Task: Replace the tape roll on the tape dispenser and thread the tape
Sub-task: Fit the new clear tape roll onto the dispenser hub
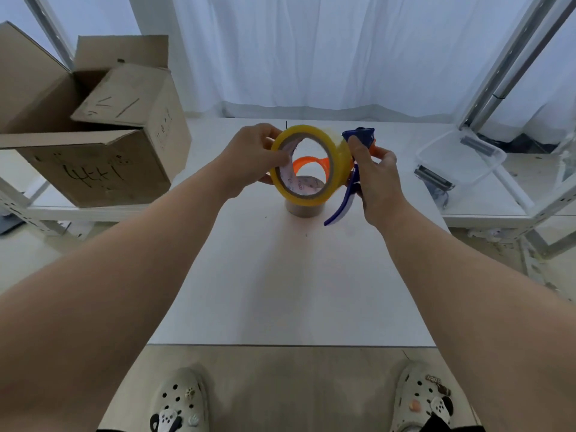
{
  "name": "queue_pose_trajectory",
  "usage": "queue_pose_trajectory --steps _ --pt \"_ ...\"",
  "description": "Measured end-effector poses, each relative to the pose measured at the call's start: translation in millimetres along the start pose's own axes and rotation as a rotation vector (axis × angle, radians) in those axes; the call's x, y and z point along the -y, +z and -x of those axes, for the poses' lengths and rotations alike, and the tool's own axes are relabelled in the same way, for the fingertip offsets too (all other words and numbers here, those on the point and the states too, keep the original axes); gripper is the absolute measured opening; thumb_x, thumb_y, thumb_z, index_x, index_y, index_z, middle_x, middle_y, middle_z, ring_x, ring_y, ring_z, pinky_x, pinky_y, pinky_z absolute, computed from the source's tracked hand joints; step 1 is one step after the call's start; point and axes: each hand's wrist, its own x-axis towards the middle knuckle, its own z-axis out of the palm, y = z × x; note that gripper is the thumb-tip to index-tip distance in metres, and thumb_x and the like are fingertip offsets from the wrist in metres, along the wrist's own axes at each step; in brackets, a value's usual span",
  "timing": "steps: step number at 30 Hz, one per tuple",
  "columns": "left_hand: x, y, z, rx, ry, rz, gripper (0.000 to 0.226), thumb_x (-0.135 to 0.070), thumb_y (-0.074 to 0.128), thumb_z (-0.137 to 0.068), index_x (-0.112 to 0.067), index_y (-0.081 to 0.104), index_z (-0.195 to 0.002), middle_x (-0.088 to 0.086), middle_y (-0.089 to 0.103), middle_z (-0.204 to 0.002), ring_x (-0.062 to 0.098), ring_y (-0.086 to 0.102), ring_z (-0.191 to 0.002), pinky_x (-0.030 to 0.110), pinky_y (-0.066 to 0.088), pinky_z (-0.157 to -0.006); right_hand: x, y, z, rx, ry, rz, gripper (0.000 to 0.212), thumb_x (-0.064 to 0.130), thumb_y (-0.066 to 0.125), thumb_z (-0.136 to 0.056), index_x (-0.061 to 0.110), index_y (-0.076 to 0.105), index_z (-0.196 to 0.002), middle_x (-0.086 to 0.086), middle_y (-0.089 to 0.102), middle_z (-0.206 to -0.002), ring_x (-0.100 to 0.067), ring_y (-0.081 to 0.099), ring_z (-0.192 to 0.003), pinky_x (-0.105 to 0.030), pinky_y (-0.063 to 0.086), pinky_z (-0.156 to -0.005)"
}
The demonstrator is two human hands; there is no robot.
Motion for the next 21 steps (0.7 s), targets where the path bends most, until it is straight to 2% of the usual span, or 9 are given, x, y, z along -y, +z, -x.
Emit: queue_pose_trajectory --steps 5,11,15,17,21 --pt "-9.9 -2.5 -1.3 0.064 -0.066 0.020 0.022 -0.012 0.062 -0.084 -0.011 0.056 -0.106 0.004 0.067 -0.086 0.016 0.068 -0.072 0.023 0.059 -0.060 -0.1 1.3 -4.7 0.021 0.035 -0.042 0.058 0.045 0.060 -0.086 0.013 0.040 -0.131 -0.006 0.064 -0.105 -0.021 0.064 -0.090 -0.031 0.056 -0.076" --pt "0.7 -4.7 2.3 0.094 -0.060 -0.104 0.023 -0.018 0.063 -0.085 -0.011 0.056 -0.105 0.004 0.065 -0.089 0.018 0.067 -0.077 0.028 0.059 -0.065 -1.2 1.7 -4.6 0.019 0.024 0.006 0.058 0.046 0.060 -0.086 0.017 0.037 -0.130 -0.010 0.061 -0.119 -0.027 0.062 -0.100 -0.039 0.055 -0.089" --pt "7.3 -3.7 2.9 0.083 -0.067 -0.176 0.024 -0.021 0.064 -0.085 -0.011 0.053 -0.104 0.004 0.062 -0.089 0.015 0.065 -0.074 0.027 0.057 -0.062 1.5 -0.8 -3.7 0.043 0.009 -0.016 0.052 0.043 0.063 -0.085 0.019 0.040 -0.126 -0.005 0.059 -0.103 -0.023 0.057 -0.089 -0.032 0.053 -0.082" --pt "8.5 -3.0 1.7 0.071 -0.086 -0.197 0.023 -0.021 0.062 -0.087 -0.011 0.052 -0.105 0.006 0.063 -0.091 0.015 0.064 -0.073 0.026 0.056 -0.062 2.5 -2.3 -3.7 0.049 0.001 -0.029 0.052 0.043 0.064 -0.085 0.019 0.040 -0.125 -0.006 0.059 -0.102 -0.021 0.057 -0.087 -0.030 0.052 -0.079" --pt "8.0 -2.0 1.0 0.094 -0.111 -0.166 0.025 -0.026 0.062 -0.087 -0.014 0.051 -0.105 0.001 0.063 -0.085 0.014 0.065 -0.072 0.023 0.056 -0.058 2.6 -3.8 -5.0 0.045 0.011 -0.032 0.058 0.046 0.065 -0.083 0.017 0.040 -0.126 -0.007 0.058 -0.098 -0.019 0.056 -0.080 -0.037 0.053 -0.087"
